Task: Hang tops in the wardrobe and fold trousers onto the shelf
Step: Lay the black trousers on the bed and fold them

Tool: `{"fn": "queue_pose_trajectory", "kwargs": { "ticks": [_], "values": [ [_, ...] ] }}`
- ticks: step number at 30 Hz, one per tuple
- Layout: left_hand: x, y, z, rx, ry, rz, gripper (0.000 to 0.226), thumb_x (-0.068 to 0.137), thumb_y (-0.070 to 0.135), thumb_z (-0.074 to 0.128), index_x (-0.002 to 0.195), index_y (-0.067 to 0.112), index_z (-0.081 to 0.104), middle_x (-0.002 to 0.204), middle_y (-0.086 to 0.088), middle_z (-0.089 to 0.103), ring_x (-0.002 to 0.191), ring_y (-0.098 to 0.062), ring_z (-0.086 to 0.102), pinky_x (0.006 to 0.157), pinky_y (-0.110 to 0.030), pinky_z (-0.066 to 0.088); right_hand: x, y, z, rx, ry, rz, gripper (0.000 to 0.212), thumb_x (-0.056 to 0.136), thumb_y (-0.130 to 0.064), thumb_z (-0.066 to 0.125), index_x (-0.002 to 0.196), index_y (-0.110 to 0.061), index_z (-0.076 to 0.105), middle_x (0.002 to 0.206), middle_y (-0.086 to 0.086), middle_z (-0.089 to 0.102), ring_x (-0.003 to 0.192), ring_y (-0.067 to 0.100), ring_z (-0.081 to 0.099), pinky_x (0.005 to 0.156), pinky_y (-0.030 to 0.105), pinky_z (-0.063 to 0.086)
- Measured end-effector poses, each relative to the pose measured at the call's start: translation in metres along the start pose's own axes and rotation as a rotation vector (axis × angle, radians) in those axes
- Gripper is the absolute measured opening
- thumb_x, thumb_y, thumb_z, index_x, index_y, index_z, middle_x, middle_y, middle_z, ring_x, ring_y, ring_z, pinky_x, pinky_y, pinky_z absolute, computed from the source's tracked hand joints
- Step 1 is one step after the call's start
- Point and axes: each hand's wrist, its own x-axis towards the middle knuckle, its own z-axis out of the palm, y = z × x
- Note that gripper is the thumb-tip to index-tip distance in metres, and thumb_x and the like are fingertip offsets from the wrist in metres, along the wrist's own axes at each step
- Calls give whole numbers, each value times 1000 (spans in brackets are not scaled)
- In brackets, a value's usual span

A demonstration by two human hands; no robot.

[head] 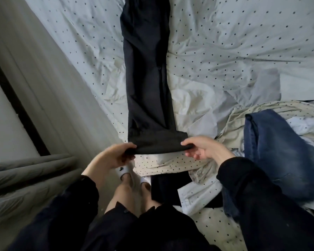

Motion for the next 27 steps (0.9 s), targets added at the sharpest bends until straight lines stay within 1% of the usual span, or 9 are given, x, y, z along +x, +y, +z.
{"fn": "queue_pose_trajectory", "kwargs": {
  "ticks": [4, 7, 10, 11, 13, 15, 19, 23, 27],
  "values": [
    [-14, 88, 2, -86, 57, 166, 20, 92, 26, 51, 78, 12, 51, 52, -1, 59, 42, -9, 57, 43, -17, 38, -11, -69, -9, 216, 31, -180, 16, 91, -26, 59, 95, -11, 57, 77, 7, 66, 57, 15, 61, 46, 20, 31],
    [-5, 137, 7, -174, 125, 376, 31, 95, 41, 45, 91, 12, 56, 82, -2, 66, 74, -16, 63, 67, -26, 47, -2, -108, -9, 379, 73, -383, 36, 97, -40, 47, 109, -7, 58, 99, 7, 67, 84, 17, 64, 56, 23, 42],
    [21, 142, 11, 125, 333, 545, 20, 95, 37, 48, 87, 20, 55, 90, -4, 58, 84, -19, 57, 77, -31, 46, 26, -111, -1, 375, 221, -387, 38, 98, -34, 47, 122, -5, 55, 113, 9, 64, 94, 19, 60, 60, 24, 46],
    [28, 131, 11, 221, 383, 551, 15, 94, 32, 50, 95, 19, 57, 94, -5, 56, 88, -20, 56, 79, -31, 44, 36, -101, 4, 347, 255, -333, 38, 97, -32, 49, 124, -5, 54, 113, 9, 63, 93, 20, 59, 59, 25, 46],
    [55, 110, 7, 269, 398, 442, 41, 92, 27, 56, 128, 10, 46, 109, -5, 56, 99, -21, 56, 84, -30, 44, 66, -82, 12, 312, 255, -180, 42, 96, -30, 53, 128, -5, 50, 111, 8, 57, 95, 21, 54, 63, 28, 47],
    [73, 90, 4, 205, 378, 322, 64, 89, 30, 62, 140, 6, 32, 112, -5, 54, 100, -21, 54, 85, -30, 44, 89, -63, 18, 361, 220, -48, 50, 93, -33, 58, 132, -6, 44, 114, 9, 51, 100, 22, 50, 70, 34, 49],
    [102, 76, -1, 201, 342, 238, 67, 81, 39, 70, 131, 7, 41, 118, -6, 58, 96, -21, 56, 73, -26, 43, 123, -51, 25, 574, 137, -3, 51, 85, -28, 70, 128, -11, 47, 126, 11, 51, 110, 25, 55, 68, 33, 52],
    [120, 80, -1, 174, 332, 203, 41, 82, 29, 71, 111, 3, 57, 91, -5, 58, 77, -17, 52, 62, -25, 42, 139, -60, 28, 653, 149, -10, 26, 83, -8, 70, 105, -9, 56, 107, 11, 61, 81, 21, 59, 60, 28, 49],
    [113, 84, -3, 146, 304, 182, 18, 85, 16, 68, 95, 4, 60, 82, -5, 60, 76, -19, 58, 63, -22, 47, 137, -61, 29, 527, 234, 15, 28, 81, -7, 70, 103, -7, 52, 92, 10, 57, 67, 21, 49, 52, 28, 39]
  ]
}}
